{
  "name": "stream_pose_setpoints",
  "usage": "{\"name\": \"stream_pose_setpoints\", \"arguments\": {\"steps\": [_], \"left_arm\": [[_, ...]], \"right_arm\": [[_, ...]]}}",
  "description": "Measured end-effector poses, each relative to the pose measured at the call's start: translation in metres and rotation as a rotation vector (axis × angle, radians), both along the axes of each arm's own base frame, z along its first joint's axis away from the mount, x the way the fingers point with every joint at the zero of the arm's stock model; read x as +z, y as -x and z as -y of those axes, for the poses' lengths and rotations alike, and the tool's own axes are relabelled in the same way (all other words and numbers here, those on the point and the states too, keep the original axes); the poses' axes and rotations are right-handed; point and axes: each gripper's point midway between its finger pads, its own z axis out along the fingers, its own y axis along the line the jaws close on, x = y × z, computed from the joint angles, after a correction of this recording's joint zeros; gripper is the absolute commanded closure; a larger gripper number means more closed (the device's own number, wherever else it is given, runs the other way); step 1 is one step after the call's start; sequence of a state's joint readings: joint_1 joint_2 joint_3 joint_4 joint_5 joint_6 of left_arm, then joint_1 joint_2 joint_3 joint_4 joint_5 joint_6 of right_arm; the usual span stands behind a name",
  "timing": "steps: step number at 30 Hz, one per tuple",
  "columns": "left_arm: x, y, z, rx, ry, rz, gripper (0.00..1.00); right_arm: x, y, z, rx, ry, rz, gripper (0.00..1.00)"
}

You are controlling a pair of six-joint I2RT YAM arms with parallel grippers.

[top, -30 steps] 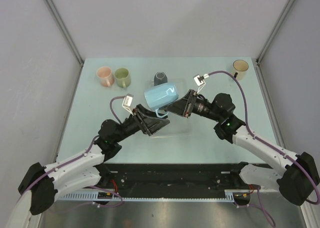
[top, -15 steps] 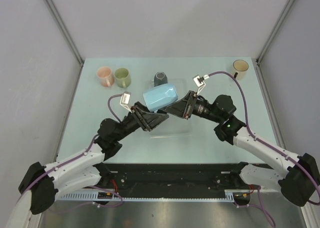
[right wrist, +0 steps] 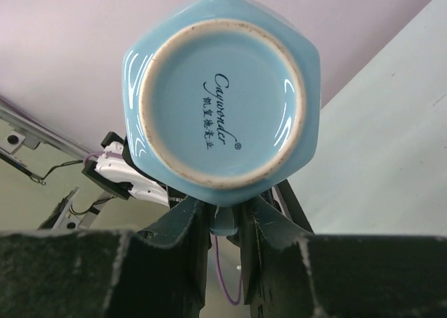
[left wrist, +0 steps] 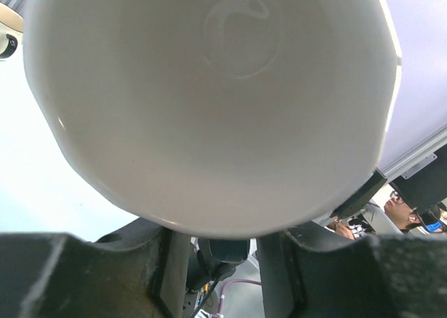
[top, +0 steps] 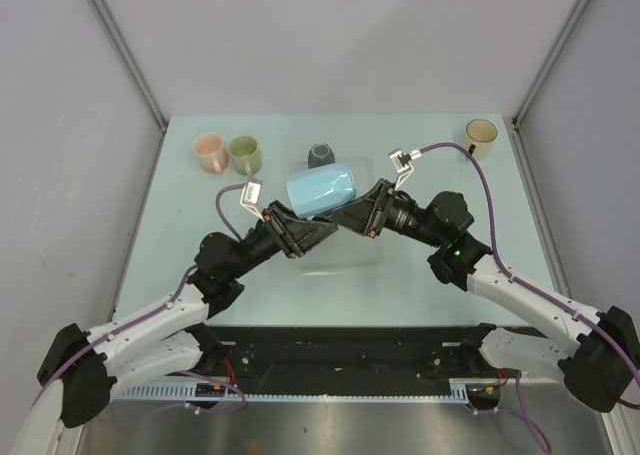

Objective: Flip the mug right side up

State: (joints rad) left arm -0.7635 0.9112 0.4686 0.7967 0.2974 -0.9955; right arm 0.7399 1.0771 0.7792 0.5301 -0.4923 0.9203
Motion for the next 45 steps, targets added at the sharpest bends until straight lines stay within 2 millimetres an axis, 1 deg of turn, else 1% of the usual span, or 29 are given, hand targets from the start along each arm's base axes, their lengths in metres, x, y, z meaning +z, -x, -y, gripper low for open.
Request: {"name": "stream_pose_setpoints", "arguments": {"steps": [3, 6, 7, 9, 10, 13, 15, 16, 25, 29, 30, 32, 33, 35, 36, 39, 42, 45], "left_arm": [[0.0, 0.0, 0.001, -0.003, -0.001, -0.003, 0.52], [0.0, 0.0, 0.003, -0.015, -0.005, -0.005, 0.54], [0.0, 0.0, 0.004, -0.021, -0.006, -0.007, 0.59], [-0.001, 0.0, 0.005, -0.024, -0.007, -0.014, 0.66], [-0.001, 0.0, 0.005, -0.026, -0.006, -0.017, 0.74], [0.002, 0.002, 0.005, -0.037, 0.007, -0.021, 0.87], [0.006, 0.003, 0.005, -0.041, 0.015, -0.01, 0.93], [0.006, 0.004, 0.005, -0.043, 0.016, -0.01, 1.0], [0.006, 0.004, 0.005, -0.051, 0.006, -0.006, 1.0], [0.006, 0.004, 0.005, -0.046, -0.02, 0.0, 1.0], [0.006, 0.004, 0.005, -0.044, -0.025, 0.004, 1.0], [0.005, 0.004, 0.004, -0.037, -0.036, 0.009, 1.0], [0.003, 0.004, 0.004, -0.034, -0.043, 0.011, 1.0], [0.0, 0.003, 0.004, -0.03, -0.058, 0.015, 1.0], [-0.001, 0.003, 0.004, -0.028, -0.063, 0.018, 1.0], [-0.007, 0.001, 0.004, -0.017, -0.09, 0.01, 1.0], [-0.014, -0.001, 0.005, -0.009, -0.114, 0.003, 1.0], [-0.016, -0.002, 0.005, -0.006, -0.121, -0.001, 1.0]], "right_arm": [[0.0, 0.001, -0.001, 0.0, 0.001, 0.005, 1.0], [0.0, 0.001, -0.001, -0.004, 0.001, 0.008, 1.0], [0.0, 0.001, -0.002, -0.005, 0.001, 0.01, 1.0], [0.0, 0.0, -0.002, -0.009, 0.002, 0.013, 1.0], [0.0, 0.0, -0.001, -0.011, 0.002, 0.014, 1.0], [0.0, -0.002, -0.001, -0.023, 0.004, 0.02, 1.0], [0.001, -0.002, -0.001, -0.023, 0.001, 0.017, 1.0], [0.001, -0.002, -0.001, -0.021, -0.001, 0.019, 1.0], [0.001, -0.001, -0.001, -0.022, 0.003, 0.024, 1.0], [0.0, -0.001, 0.001, -0.034, 0.022, 0.034, 0.92], [0.0, -0.001, 0.001, -0.034, 0.028, 0.035, 0.87], [-0.002, -0.001, 0.0, -0.033, 0.041, 0.037, 0.8], [-0.003, -0.001, 0.0, -0.033, 0.047, 0.036, 0.73], [-0.006, -0.001, 0.0, -0.034, 0.058, 0.037, 0.66], [-0.008, -0.001, 0.0, -0.034, 0.068, 0.041, 0.6], [-0.013, 0.001, 0.0, -0.027, 0.093, 0.043, 0.5], [-0.018, 0.002, -0.001, -0.021, 0.111, 0.046, 0.49], [-0.02, 0.002, -0.001, -0.019, 0.12, 0.043, 0.46]]}}
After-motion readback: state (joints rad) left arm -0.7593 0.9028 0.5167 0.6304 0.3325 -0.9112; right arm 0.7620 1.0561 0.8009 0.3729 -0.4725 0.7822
